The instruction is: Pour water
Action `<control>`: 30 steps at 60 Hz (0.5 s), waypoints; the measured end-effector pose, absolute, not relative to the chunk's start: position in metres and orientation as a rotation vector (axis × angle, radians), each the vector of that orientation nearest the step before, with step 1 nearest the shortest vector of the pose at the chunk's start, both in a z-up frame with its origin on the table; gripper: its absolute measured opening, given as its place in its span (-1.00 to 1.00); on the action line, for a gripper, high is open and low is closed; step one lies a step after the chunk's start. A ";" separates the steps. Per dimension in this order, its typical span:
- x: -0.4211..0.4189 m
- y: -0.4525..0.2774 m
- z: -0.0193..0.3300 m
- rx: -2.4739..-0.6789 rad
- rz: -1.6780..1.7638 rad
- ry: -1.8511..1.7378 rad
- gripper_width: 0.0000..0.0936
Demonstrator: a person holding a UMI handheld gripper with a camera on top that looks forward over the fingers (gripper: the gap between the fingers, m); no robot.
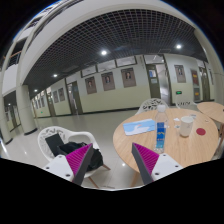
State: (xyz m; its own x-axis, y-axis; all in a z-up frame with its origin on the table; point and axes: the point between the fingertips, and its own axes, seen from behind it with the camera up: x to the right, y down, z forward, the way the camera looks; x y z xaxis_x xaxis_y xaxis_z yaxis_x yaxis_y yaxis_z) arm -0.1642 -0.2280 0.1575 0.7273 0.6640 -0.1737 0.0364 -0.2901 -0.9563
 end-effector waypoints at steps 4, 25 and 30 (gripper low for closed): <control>-0.165 -0.227 0.157 -1.776 0.680 -0.548 0.79; -0.134 -0.196 0.150 -1.787 0.553 -0.504 0.78; -0.114 -0.162 0.146 -1.780 0.485 -0.482 0.78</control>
